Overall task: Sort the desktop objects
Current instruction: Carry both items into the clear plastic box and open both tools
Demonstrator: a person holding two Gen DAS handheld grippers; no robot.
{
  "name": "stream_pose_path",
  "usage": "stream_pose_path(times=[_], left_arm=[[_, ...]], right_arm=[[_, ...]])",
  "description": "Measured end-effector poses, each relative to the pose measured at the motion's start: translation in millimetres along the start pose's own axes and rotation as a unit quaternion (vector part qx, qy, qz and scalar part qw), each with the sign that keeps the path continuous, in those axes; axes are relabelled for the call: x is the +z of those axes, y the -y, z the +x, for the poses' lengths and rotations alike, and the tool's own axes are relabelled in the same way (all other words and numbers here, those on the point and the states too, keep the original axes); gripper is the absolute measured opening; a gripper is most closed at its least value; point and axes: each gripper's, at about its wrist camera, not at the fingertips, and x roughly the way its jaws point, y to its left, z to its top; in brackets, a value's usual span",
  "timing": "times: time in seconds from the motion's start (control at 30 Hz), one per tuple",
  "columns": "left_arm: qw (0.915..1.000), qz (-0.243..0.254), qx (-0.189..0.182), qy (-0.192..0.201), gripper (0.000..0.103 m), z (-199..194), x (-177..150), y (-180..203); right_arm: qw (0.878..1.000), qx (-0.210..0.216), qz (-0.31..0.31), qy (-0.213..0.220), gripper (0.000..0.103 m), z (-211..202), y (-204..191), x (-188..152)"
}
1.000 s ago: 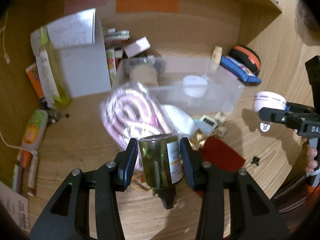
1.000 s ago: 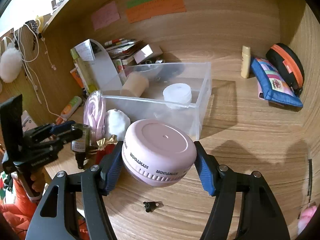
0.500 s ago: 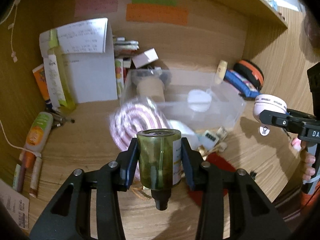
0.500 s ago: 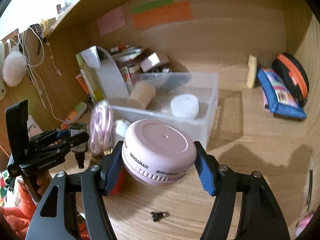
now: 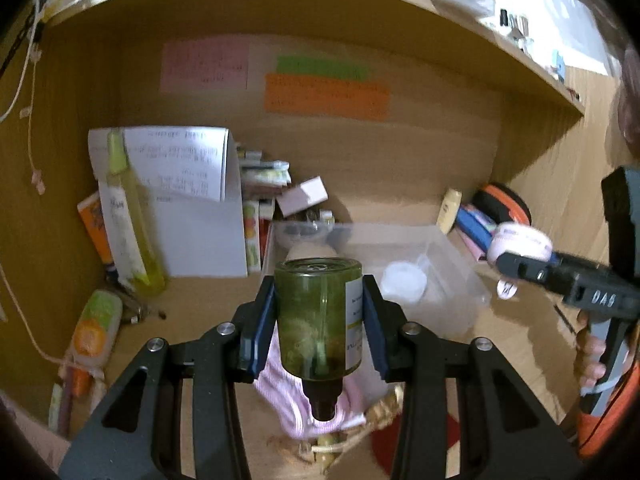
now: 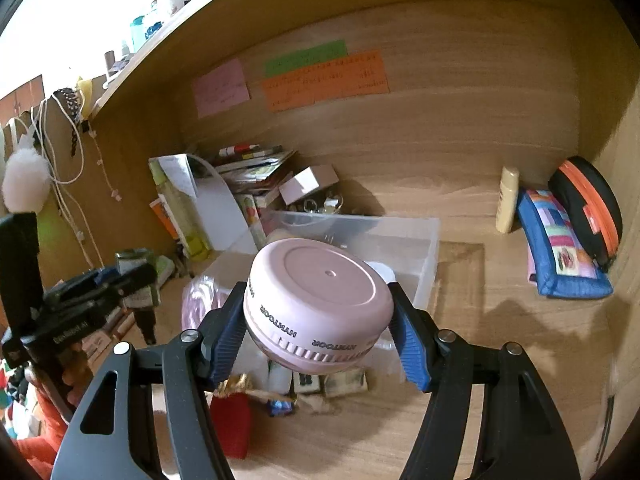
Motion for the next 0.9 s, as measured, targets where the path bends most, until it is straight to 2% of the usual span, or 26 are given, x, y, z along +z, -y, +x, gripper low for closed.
stream_pose_path(times=[0.4,0.6,0.67,0.9], left_arm=[[1.0000,-0.008,-0.004,0.001,0.041,37,44,-9],[0.9998,-0.010,0.001,-0.016,0.041,66,49,-12],[0.9995,-0.006,0.021,-0.022,0.041,77,49,-12],[0.9976,-0.003,0.041,-0.055,0.041,113,39,-19]], right_arm=[[1.000,0.001,0.002,-0.017,0.063,39,8,18],[0.999,0.003,0.002,-0.038,0.063,60,12,20],[0.999,0.000,0.003,-0.046,0.063,67,13,19],[0.997,-0.030,-0.005,-0.076,0.063,91,19,14]])
